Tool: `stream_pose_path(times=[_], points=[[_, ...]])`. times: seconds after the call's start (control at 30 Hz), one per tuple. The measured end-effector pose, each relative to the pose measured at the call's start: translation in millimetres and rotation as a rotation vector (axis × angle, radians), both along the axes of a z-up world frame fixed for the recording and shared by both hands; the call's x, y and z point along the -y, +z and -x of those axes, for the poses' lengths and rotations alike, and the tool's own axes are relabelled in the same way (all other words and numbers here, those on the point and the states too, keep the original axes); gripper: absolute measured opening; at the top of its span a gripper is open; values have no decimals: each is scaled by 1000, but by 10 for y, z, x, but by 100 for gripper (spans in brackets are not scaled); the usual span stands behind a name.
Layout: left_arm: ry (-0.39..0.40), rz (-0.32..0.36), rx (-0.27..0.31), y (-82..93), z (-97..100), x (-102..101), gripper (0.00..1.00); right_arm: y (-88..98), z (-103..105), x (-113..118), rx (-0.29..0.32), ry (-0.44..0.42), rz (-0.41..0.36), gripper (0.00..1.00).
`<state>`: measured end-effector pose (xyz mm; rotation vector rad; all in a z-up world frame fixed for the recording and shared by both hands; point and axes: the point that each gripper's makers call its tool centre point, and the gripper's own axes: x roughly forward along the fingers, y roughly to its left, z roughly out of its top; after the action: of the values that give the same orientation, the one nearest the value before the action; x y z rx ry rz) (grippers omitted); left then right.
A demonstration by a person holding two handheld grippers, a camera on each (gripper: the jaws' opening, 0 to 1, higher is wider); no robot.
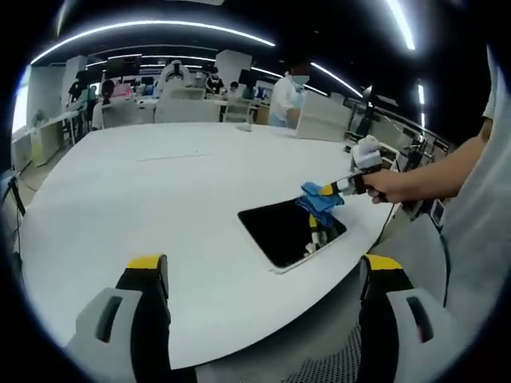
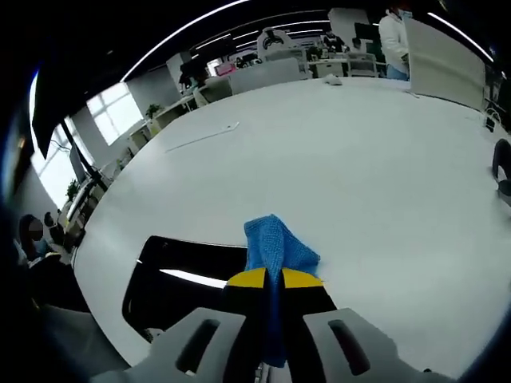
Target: Wipe the mirror surface with the cleaning cloth until all visible marks leave the cleaned area.
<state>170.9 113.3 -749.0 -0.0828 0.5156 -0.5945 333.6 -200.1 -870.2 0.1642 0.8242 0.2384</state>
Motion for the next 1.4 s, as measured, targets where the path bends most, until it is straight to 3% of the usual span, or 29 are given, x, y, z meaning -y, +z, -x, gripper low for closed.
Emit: stream_pose_path(times=[0.3, 0.9, 1.4], points=[[-22, -15, -8, -30, 23, 14, 99, -96, 55, -146, -42, 23, 29, 0], [-32, -19, -15, -48, 26, 16, 99, -124, 30, -574, -58, 93, 37, 0], [-55, -53, -10, -82, 38, 5, 99, -112, -16, -953, -77, 102, -14, 0]])
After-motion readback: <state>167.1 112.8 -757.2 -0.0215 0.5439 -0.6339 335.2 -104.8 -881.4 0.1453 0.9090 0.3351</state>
